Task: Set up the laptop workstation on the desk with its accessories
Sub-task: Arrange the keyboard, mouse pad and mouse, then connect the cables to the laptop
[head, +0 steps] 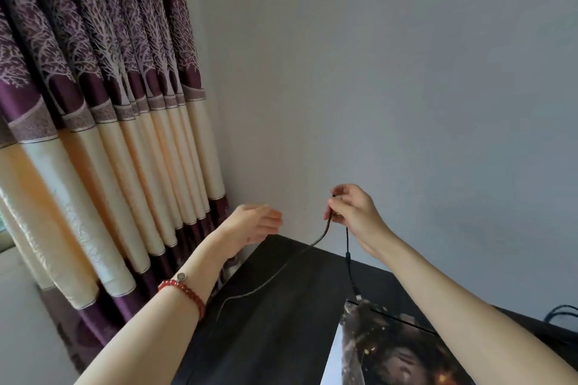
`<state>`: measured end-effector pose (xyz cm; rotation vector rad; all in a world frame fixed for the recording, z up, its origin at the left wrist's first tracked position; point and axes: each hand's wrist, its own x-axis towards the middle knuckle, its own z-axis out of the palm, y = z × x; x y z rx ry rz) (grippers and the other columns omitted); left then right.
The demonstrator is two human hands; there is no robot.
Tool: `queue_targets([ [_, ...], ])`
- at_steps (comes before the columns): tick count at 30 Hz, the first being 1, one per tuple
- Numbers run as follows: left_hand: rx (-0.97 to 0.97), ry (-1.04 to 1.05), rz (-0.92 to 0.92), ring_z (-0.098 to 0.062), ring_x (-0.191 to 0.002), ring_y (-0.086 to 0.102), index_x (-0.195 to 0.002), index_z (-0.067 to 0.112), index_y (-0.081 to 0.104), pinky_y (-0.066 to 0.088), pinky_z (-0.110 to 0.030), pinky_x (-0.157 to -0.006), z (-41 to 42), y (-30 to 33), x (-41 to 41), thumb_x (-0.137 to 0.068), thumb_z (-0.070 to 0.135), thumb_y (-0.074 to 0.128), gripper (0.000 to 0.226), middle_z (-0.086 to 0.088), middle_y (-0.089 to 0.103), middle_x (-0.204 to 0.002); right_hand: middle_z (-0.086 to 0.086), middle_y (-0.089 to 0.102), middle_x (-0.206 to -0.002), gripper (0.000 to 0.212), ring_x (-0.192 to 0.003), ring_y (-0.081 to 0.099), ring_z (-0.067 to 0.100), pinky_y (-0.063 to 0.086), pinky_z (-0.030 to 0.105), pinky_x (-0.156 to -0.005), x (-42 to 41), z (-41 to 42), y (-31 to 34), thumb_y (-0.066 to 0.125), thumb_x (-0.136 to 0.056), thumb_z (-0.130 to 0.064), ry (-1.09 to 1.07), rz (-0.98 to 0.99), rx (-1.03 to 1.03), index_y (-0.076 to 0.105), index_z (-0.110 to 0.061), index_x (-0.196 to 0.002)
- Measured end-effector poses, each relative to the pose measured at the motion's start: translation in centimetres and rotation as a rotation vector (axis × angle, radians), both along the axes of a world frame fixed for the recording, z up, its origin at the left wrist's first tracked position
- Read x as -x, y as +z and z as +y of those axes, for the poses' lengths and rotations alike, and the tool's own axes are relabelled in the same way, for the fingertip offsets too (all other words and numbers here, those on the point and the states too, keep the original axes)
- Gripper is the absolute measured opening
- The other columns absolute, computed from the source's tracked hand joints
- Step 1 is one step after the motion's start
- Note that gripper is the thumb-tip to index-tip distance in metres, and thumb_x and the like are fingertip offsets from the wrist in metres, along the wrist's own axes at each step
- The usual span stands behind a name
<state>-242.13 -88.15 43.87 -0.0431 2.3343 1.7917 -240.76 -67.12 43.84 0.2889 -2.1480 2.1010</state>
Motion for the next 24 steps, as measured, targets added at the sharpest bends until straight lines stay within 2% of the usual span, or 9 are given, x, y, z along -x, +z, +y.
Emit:
queue_targets([
  [2,-0.115,-0.086,-0.155,-0.023,-0.103,0.061,-0.104,0.009,0.063,0.045,-0.035,-0.092,2.1,-1.5,0.1,-0.099,0.031,0.035,0.036,-0.01,0.064,-0.117,0.007,0.062,-0.072,0.014,-0.064,0.06,0.01,0.045,0.015,-0.059,-1.1,-0.3,-1.3,0.047,-0.091,-0.003,0.053,-0.01,-0.127,0.04,-0.008,-0.102],
  [4,-0.261,-0.14,-0.309,-0.023,-0.106,0.057,-0.115,0.006,0.057,0.043,-0.035,-0.093,4.0,-3.0,0.3,-0.1,0.034,0.029,0.042,-0.009,0.061,-0.117,0.014,0.063,-0.086,0.011,-0.068,0.062,0.011,0.045,0.013,-0.063,-2.1,0.1,-3.1,0.049,-0.091,-0.009,0.098,-0.014,-0.289,0.041,-0.014,-0.096],
  [6,-0.373,-0.187,-0.425,-0.027,-0.113,0.051,-0.126,0.002,0.047,0.037,-0.038,-0.098,5.8,-4.1,0.3,-0.1,0.035,0.024,0.048,-0.011,0.055,-0.118,0.01,0.068,-0.089,0.018,-0.073,0.064,0.012,0.048,0.021,-0.074,-2.9,0.7,-5.3,0.051,-0.091,-0.014,0.144,-0.036,-0.422,0.038,-0.025,-0.086],
  [8,-0.474,-0.211,-0.487,-0.031,-0.121,0.047,-0.13,-0.001,0.041,0.035,-0.04,-0.098,7.5,-5.2,0.5,-0.1,0.034,0.022,0.049,-0.012,0.054,-0.118,0.002,0.072,-0.08,0.024,-0.069,0.065,0.008,0.048,0.027,-0.08,-3.8,1.6,-7.4,0.055,-0.09,-0.016,0.157,-0.078,-0.483,0.035,-0.028,-0.082],
  [10,-0.583,-0.149,-0.508,-0.029,-0.109,0.055,-0.129,-0.003,0.041,0.041,-0.039,-0.089,8.4,-5.6,1.0,-0.101,0.028,0.025,0.045,-0.012,0.061,-0.111,0.003,0.073,-0.078,0.025,-0.064,0.064,0.005,0.045,0.024,-0.076,-4.4,2.0,-8.6,0.056,-0.089,-0.017,0.159,-0.109,-0.512,0.035,-0.027,-0.082],
  [13,-0.705,0.027,-0.545,-0.026,-0.088,0.06,-0.125,-0.003,0.042,0.047,-0.038,-0.073,9.7,-6.1,1.8,-0.099,0.017,0.036,0.034,-0.017,0.062,-0.099,-0.003,0.072,-0.081,0.02,-0.069,0.065,0.005,0.043,0.015,-0.069,-5.3,3.4,-10.7,0.057,-0.09,-0.02,0.137,-0.205,-0.553,0.038,-0.024,-0.089],
  [16,-0.688,0.126,-0.496,-0.024,-0.083,0.058,-0.111,-0.001,0.047,0.045,-0.036,-0.081,9.5,-6.8,3.1,-0.098,0.012,0.04,0.02,-0.015,0.059,-0.094,-0.012,0.067,-0.079,0.018,-0.072,0.062,-0.001,0.042,0.009,-0.063,-5.4,4.9,-13.5,0.057,-0.089,-0.026,0.134,-0.268,-0.659,0.042,-0.024,-0.097],
  [19,-0.679,0.208,-0.44,-0.019,-0.071,0.054,-0.095,0.002,0.05,0.047,-0.034,-0.071,8.1,-8.0,4.9,-0.098,0.011,0.037,0.016,-0.011,0.057,-0.084,-0.005,0.067,-0.091,0.012,-0.078,0.063,0.003,0.051,0.018,-0.07,-5.1,5.4,-16.4,0.056,-0.089,-0.026,0.17,-0.306,-0.827,0.048,-0.023,-0.098],
  [24,-0.602,0.236,-0.377,-0.011,-0.05,0.045,-0.093,0.005,0.053,0.041,-0.027,-0.053,4.2,-10.5,8.3,-0.099,0.02,0.036,0.023,-0.003,0.05,-0.069,0.003,0.069,-0.098,0.005,-0.082,0.066,0.016,0.053,0.024,-0.073,-3.1,4.9,-19.7,0.057,-0.088,-0.022,0.167,-0.415,-0.906,0.054,-0.024,-0.092],
])
